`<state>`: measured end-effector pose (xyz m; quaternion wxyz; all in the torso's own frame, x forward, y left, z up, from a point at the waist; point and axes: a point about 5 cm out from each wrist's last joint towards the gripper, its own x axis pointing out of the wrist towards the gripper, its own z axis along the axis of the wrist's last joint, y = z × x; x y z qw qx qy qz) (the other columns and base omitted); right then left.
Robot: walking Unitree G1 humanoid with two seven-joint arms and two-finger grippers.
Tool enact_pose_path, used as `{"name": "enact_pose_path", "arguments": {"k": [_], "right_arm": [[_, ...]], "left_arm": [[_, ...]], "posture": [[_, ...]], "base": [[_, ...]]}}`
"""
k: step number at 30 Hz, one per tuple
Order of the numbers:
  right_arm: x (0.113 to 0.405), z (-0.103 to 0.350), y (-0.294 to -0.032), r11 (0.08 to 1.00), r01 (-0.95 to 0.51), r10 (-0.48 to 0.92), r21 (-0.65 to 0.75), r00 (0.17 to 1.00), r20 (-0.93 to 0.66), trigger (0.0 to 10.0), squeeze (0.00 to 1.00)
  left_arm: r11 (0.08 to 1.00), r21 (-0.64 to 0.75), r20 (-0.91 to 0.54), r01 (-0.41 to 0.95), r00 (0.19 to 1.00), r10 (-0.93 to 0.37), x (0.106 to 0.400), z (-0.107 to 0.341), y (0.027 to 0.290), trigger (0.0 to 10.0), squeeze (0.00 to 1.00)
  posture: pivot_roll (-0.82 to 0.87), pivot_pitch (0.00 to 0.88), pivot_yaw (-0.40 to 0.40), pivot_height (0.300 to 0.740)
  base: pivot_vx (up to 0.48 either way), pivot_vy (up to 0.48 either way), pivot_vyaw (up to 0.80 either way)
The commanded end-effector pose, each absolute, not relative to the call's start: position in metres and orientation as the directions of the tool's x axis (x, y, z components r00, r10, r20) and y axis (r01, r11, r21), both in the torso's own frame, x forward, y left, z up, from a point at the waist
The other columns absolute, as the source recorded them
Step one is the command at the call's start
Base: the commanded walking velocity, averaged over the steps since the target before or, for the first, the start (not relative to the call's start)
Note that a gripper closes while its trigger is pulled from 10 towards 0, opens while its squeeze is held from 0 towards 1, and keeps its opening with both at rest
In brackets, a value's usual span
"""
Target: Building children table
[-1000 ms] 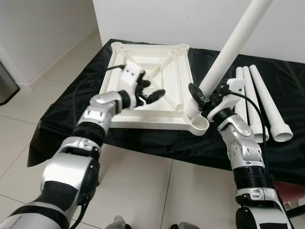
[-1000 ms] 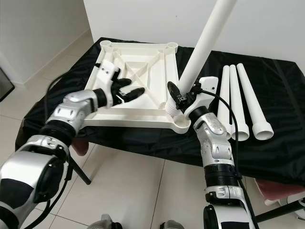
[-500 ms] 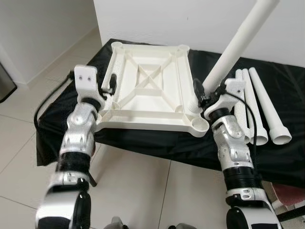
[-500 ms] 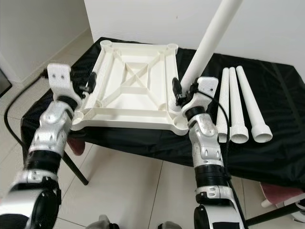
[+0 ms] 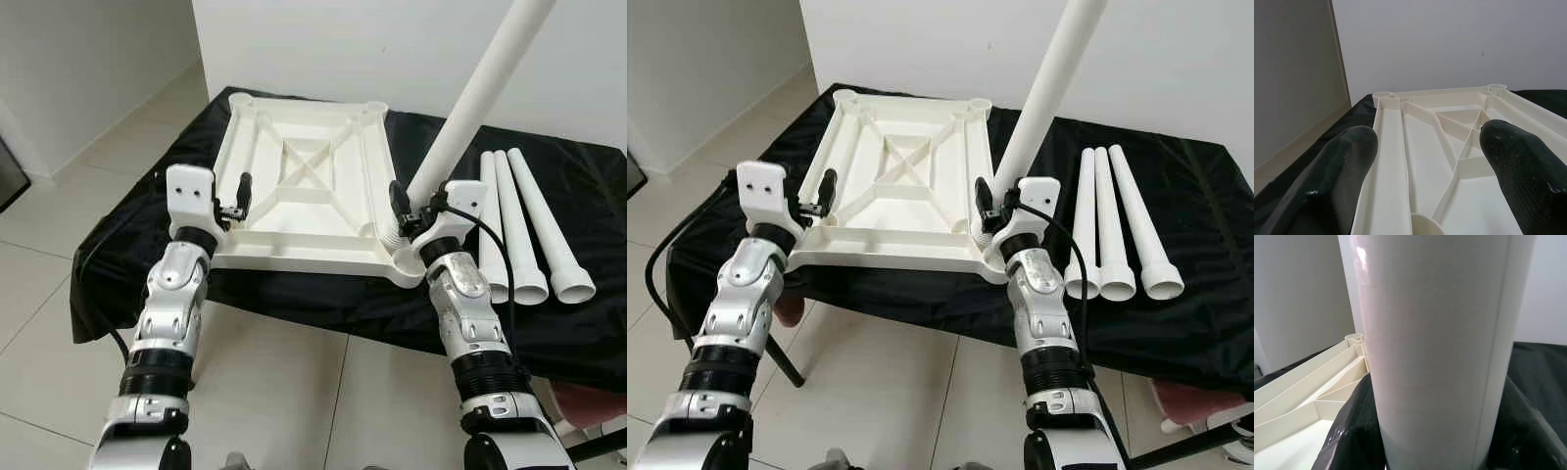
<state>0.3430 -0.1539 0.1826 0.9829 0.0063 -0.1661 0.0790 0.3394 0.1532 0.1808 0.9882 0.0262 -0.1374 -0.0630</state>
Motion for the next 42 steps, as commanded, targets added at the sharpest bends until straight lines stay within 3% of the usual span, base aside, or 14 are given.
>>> {"name": "enact_pose_path", "arguments": {"k": [1,15,42], "right_arm": [[0.341,0.182,-0.149,0.987,-0.163,0.159,-0.019,0.926,0.341,10.0,0.00],[0.343,0.179,-0.145,0.986,-0.164,0.162,-0.022,0.927,0.337,10.0,0.00],[0.345,0.180,-0.147,0.990,-0.138,0.139,-0.028,0.927,0.349,10.0,0.00]], "left_arm": [[0.997,0.060,0.265,0.040,0.963,-0.055,0.337,0.179,0.158,10.0,0.00],[1.000,0.016,0.247,0.013,0.969,-0.017,0.332,0.178,0.170,10.0,0.00],[0.999,-0.016,0.230,0.028,0.973,-0.024,0.334,0.182,0.168,10.0,0.00]], "posture": [[-0.03,0.000,-0.018,0.740],[-0.01,0.000,-0.023,0.740],[-0.01,0.000,-0.015,0.740]], "base": [[0.000,0.000,0.00],[0.000,0.000,0.00],[0.284,0.000,0.00]]}}
